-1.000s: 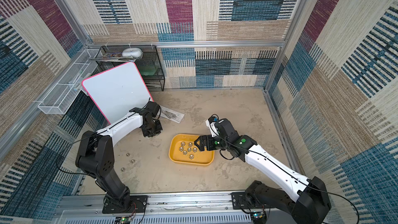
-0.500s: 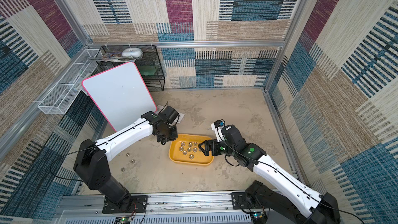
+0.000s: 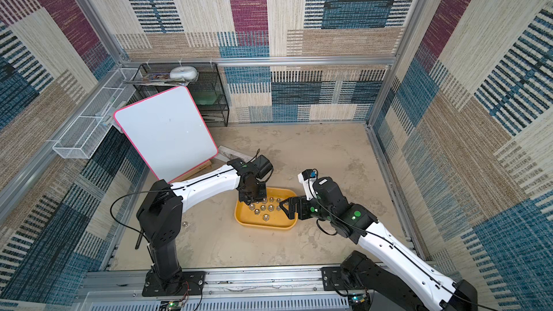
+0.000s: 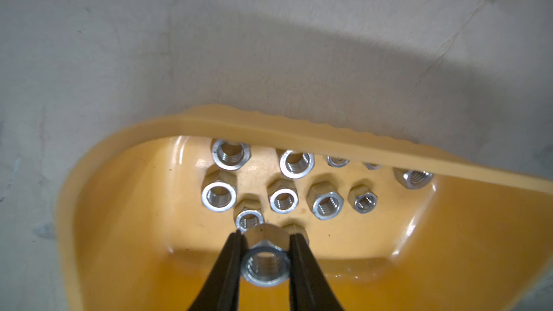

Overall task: Put the nuts on the desktop into the storage box
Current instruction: Place the nut in the storage box.

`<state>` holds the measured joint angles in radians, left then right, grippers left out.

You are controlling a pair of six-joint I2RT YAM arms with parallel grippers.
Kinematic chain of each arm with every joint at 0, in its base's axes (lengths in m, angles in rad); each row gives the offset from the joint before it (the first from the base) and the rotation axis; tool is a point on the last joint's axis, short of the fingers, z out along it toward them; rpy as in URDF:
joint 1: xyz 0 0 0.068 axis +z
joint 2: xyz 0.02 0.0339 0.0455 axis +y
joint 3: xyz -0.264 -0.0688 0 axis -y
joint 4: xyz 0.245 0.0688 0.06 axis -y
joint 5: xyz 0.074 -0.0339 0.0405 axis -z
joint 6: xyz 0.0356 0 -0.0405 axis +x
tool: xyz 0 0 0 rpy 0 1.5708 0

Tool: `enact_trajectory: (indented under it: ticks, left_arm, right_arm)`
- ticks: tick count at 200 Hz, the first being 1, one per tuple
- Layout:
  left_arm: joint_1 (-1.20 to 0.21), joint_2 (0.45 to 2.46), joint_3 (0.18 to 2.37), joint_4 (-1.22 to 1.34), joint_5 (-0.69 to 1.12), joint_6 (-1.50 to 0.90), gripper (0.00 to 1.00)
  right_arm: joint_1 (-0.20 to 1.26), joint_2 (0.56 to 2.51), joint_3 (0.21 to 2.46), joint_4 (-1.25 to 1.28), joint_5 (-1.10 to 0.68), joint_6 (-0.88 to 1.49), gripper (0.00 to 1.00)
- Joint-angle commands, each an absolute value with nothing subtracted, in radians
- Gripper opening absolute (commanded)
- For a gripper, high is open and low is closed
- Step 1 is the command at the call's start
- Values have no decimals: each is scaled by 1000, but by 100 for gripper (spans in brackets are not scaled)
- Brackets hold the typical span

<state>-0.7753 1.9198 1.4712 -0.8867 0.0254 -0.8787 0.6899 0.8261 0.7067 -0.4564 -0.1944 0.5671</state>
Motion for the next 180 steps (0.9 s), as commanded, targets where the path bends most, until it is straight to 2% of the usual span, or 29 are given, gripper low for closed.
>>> enact_trajectory:
  ticks: [1, 104, 180]
  left_arm:
    - [-773, 1952, 1477, -886, 30, -870, 22]
    - [-746, 2028, 1485, -871, 0, -837, 22]
    - [-740, 2036, 1480, -867, 26, -833, 25]
  right_arm:
    - [690, 823, 704, -469, -185, 577, 99]
    - [690, 838, 710, -471, -180, 572, 99]
    - [690, 874, 721, -457, -187, 558, 99]
